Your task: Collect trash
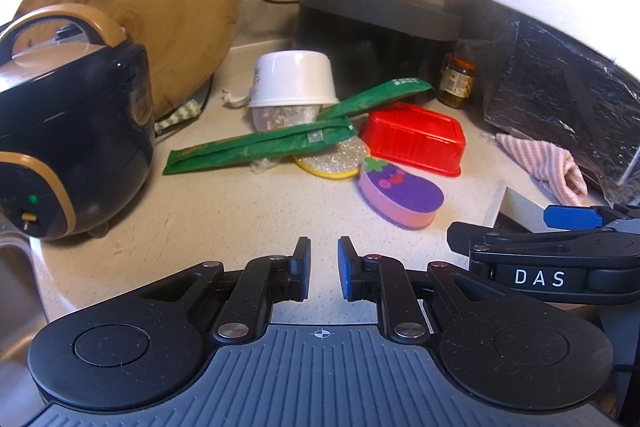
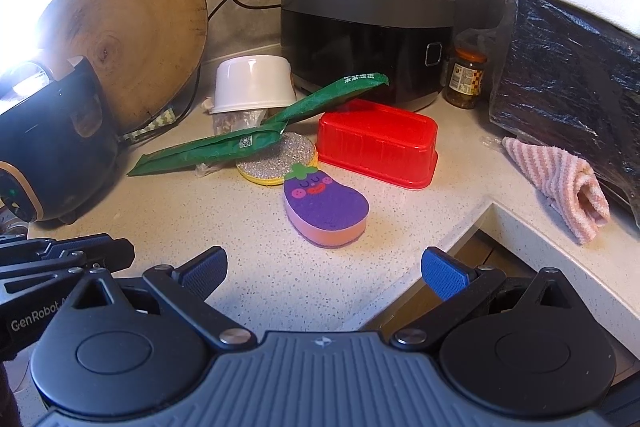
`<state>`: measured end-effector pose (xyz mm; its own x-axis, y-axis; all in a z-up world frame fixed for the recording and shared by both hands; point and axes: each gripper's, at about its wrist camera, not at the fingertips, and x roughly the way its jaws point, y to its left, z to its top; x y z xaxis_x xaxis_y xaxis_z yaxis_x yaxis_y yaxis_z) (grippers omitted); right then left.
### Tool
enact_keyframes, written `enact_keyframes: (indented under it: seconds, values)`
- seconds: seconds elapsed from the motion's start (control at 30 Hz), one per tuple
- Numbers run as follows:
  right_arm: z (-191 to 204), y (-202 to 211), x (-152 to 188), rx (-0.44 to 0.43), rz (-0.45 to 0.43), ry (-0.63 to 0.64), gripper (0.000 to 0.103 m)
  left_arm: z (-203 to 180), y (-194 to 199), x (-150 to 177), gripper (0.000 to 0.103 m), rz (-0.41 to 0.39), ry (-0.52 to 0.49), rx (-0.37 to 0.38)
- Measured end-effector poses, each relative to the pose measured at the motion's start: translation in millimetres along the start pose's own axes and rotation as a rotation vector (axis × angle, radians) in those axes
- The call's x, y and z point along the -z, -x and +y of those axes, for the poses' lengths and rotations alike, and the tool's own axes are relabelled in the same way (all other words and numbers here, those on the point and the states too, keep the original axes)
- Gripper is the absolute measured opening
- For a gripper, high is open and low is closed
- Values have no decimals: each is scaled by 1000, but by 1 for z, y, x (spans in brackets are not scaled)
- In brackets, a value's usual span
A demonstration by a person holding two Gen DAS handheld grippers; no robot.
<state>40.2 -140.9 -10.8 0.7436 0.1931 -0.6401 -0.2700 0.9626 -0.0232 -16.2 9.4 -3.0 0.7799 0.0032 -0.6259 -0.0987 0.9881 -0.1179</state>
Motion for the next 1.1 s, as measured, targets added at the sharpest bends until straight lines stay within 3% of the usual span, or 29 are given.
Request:
enact_keyframes:
  seconds: [1.1]
  values:
    - [-2,-7,7,-4,8,0,103,2,-13,-2,18,49,1,10]
